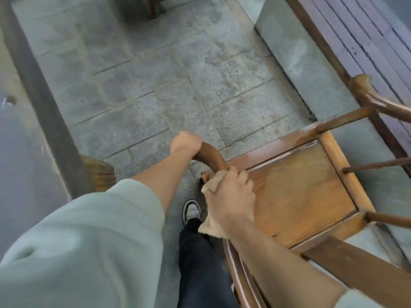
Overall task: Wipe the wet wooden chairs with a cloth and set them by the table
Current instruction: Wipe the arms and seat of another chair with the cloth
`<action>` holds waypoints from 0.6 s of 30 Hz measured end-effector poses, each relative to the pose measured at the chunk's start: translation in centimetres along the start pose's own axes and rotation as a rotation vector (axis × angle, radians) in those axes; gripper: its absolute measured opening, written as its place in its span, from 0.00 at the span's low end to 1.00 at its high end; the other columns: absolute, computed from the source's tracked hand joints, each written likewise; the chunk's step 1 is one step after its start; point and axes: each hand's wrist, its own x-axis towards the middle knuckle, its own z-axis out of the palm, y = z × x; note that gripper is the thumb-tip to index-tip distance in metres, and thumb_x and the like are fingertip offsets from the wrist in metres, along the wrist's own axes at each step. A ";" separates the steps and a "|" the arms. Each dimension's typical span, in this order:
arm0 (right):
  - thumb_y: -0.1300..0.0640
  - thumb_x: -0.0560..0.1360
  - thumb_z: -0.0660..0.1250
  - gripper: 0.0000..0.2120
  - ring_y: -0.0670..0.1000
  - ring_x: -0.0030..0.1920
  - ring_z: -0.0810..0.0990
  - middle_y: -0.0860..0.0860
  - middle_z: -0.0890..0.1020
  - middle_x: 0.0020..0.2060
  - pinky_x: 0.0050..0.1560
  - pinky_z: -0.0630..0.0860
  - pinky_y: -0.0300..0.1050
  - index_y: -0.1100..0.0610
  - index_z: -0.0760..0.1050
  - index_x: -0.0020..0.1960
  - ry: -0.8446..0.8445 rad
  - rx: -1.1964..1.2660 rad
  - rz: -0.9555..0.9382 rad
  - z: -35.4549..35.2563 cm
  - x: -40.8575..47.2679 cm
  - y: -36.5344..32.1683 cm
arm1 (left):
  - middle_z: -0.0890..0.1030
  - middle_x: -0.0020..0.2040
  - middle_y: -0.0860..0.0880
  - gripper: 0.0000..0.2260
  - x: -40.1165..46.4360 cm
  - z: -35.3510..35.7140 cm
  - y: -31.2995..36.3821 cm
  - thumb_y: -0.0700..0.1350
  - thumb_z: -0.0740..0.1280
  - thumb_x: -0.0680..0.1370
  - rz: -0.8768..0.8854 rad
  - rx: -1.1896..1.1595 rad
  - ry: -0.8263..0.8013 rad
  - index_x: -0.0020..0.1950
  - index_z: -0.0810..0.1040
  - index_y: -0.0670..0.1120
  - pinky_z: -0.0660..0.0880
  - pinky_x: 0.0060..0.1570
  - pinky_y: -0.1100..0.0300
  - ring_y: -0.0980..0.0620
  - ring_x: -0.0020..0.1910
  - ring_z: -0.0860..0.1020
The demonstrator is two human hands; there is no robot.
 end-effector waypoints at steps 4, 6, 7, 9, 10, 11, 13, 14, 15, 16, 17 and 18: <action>0.34 0.72 0.69 0.32 0.60 0.62 0.74 0.55 0.74 0.60 0.58 0.75 0.58 0.56 0.70 0.64 -0.007 -0.098 -0.058 -0.1 3.9 -1.8 | 0.80 0.57 0.38 0.14 2.1 0.8 0.2 0.48 0.62 0.77 0.030 -0.013 -0.193 0.50 0.79 0.37 0.75 0.50 0.55 0.40 0.50 0.78; 0.29 0.71 0.67 0.36 0.60 0.62 0.74 0.55 0.74 0.60 0.58 0.74 0.58 0.57 0.70 0.65 -0.031 -0.117 -0.068 -0.1 5.2 -1.9 | 0.81 0.60 0.37 0.18 2.5 0.4 0.0 0.48 0.64 0.76 -0.009 -0.156 -0.269 0.59 0.80 0.37 0.78 0.58 0.49 0.39 0.57 0.80; 0.27 0.70 0.67 0.38 0.60 0.62 0.73 0.55 0.74 0.61 0.58 0.74 0.58 0.57 0.70 0.66 -0.049 -0.120 -0.085 -0.3 5.8 -2.0 | 0.81 0.61 0.38 0.17 2.4 0.2 0.0 0.48 0.65 0.76 -0.015 -0.224 -0.298 0.59 0.80 0.39 0.78 0.60 0.46 0.40 0.58 0.80; 0.26 0.70 0.65 0.40 0.60 0.63 0.72 0.55 0.74 0.62 0.60 0.74 0.59 0.56 0.70 0.67 -0.078 -0.107 -0.145 -0.2 6.9 -2.1 | 0.82 0.58 0.38 0.12 2.4 0.5 -0.6 0.50 0.64 0.78 -0.033 -0.331 -0.345 0.55 0.79 0.43 0.79 0.57 0.49 0.45 0.50 0.81; 0.26 0.70 0.65 0.39 0.59 0.64 0.72 0.54 0.74 0.62 0.61 0.74 0.58 0.55 0.70 0.67 -0.083 -0.096 -0.181 -0.3 7.9 -2.3 | 0.83 0.51 0.39 0.12 2.6 0.5 -0.2 0.51 0.63 0.80 -0.062 -0.385 -0.372 0.52 0.79 0.44 0.81 0.48 0.54 0.47 0.42 0.81; 0.26 0.70 0.66 0.39 0.59 0.64 0.72 0.54 0.74 0.63 0.61 0.73 0.58 0.55 0.70 0.67 -0.105 -0.082 -0.217 -0.3 8.6 -2.5 | 0.83 0.41 0.41 0.15 2.8 0.4 -0.2 0.53 0.61 0.81 -0.134 -0.448 -0.420 0.49 0.80 0.43 0.79 0.35 0.59 0.49 0.33 0.79; 0.27 0.71 0.67 0.38 0.59 0.64 0.72 0.54 0.73 0.63 0.62 0.73 0.58 0.54 0.69 0.68 -0.139 -0.062 -0.265 -0.3 9.6 -2.8 | 0.75 0.26 0.46 0.26 3.3 -0.3 -0.2 0.61 0.55 0.82 -0.282 -0.428 -0.596 0.45 0.82 0.42 0.70 0.26 0.64 0.49 0.22 0.72; 0.26 0.71 0.67 0.39 0.58 0.64 0.72 0.54 0.73 0.64 0.62 0.73 0.58 0.54 0.69 0.69 -0.139 -0.058 -0.276 -0.3 9.7 -2.9 | 0.72 0.25 0.47 0.31 3.7 -0.8 0.1 0.64 0.52 0.81 -0.319 -0.384 -0.691 0.43 0.83 0.42 0.70 0.27 0.63 0.50 0.21 0.71; 0.26 0.71 0.66 0.39 0.58 0.64 0.72 0.53 0.73 0.64 0.62 0.73 0.58 0.53 0.69 0.69 -0.142 -0.057 -0.276 -0.4 9.9 -3.0 | 0.73 0.26 0.46 0.33 4.1 -0.8 0.2 0.67 0.50 0.80 -0.343 -0.333 -0.756 0.43 0.83 0.43 0.72 0.30 0.62 0.50 0.22 0.72; 0.26 0.71 0.66 0.39 0.58 0.64 0.72 0.53 0.73 0.64 0.63 0.73 0.59 0.53 0.69 0.69 -0.155 -0.053 -0.273 -0.3 10.0 -3.0 | 0.74 0.29 0.46 0.35 4.6 -0.8 0.3 0.69 0.49 0.79 -0.366 -0.293 -0.799 0.45 0.84 0.43 0.75 0.31 0.59 0.49 0.24 0.75; 0.25 0.71 0.66 0.38 0.58 0.64 0.72 0.52 0.73 0.64 0.63 0.73 0.59 0.52 0.69 0.69 -0.166 -0.040 -0.268 -0.2 9.9 -2.9 | 0.76 0.32 0.45 0.37 4.9 -0.7 0.2 0.69 0.48 0.79 -0.372 -0.260 -0.833 0.45 0.85 0.43 0.77 0.31 0.57 0.48 0.27 0.77; 0.25 0.71 0.65 0.38 0.57 0.64 0.72 0.51 0.73 0.64 0.63 0.73 0.59 0.51 0.70 0.69 -0.167 -0.016 -0.253 -0.2 10.3 -3.0 | 0.78 0.35 0.45 0.38 5.8 -0.5 0.7 0.70 0.47 0.79 -0.365 -0.221 -0.878 0.44 0.86 0.43 0.78 0.32 0.56 0.47 0.30 0.79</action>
